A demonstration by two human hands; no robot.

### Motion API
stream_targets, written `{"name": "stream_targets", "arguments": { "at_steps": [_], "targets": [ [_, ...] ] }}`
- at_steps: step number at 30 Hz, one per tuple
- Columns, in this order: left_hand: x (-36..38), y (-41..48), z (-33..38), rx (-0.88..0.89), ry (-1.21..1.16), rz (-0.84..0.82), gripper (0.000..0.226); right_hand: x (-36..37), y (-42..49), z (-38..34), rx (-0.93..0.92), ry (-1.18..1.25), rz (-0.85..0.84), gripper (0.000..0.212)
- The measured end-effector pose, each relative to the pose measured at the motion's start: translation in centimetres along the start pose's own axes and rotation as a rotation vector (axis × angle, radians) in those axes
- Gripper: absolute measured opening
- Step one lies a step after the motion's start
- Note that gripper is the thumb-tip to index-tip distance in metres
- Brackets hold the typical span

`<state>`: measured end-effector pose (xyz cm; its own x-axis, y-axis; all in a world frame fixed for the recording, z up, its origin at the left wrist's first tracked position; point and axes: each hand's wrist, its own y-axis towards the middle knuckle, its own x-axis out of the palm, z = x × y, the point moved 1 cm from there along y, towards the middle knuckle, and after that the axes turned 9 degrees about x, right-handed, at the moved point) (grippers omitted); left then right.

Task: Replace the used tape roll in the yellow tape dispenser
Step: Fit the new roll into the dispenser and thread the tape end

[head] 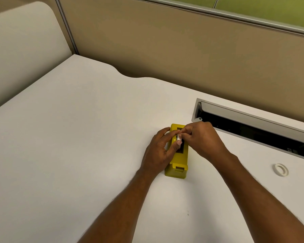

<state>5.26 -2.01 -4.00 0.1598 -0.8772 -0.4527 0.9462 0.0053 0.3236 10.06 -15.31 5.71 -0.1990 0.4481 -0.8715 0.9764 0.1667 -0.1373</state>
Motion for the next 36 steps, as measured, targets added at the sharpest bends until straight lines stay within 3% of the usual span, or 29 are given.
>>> {"name": "stream_targets", "arguments": {
  "at_steps": [11, 19, 25, 36],
  "targets": [
    [-0.04, -0.16, 0.00, -0.006, 0.008, -0.026, 0.060, 0.02, -0.30, -0.06, 0.014, 0.022, -0.015, 0.014],
    [-0.08, 0.07, -0.08, 0.008, 0.004, -0.017, 0.050, -0.17, 0.11, -0.28, 0.023, 0.016, -0.016, 0.015],
    [-0.16, -0.05, -0.09, -0.002, 0.004, -0.048, 0.062, -0.19, 0.17, -0.44, 0.040, -0.001, -0.017, 0.016],
    [-0.09, -0.01, -0.21, 0.010, 0.023, -0.027, 0.052, -0.29, 0.06, -0.53, 0.025, 0.012, -0.042, 0.014]
  ]
}}
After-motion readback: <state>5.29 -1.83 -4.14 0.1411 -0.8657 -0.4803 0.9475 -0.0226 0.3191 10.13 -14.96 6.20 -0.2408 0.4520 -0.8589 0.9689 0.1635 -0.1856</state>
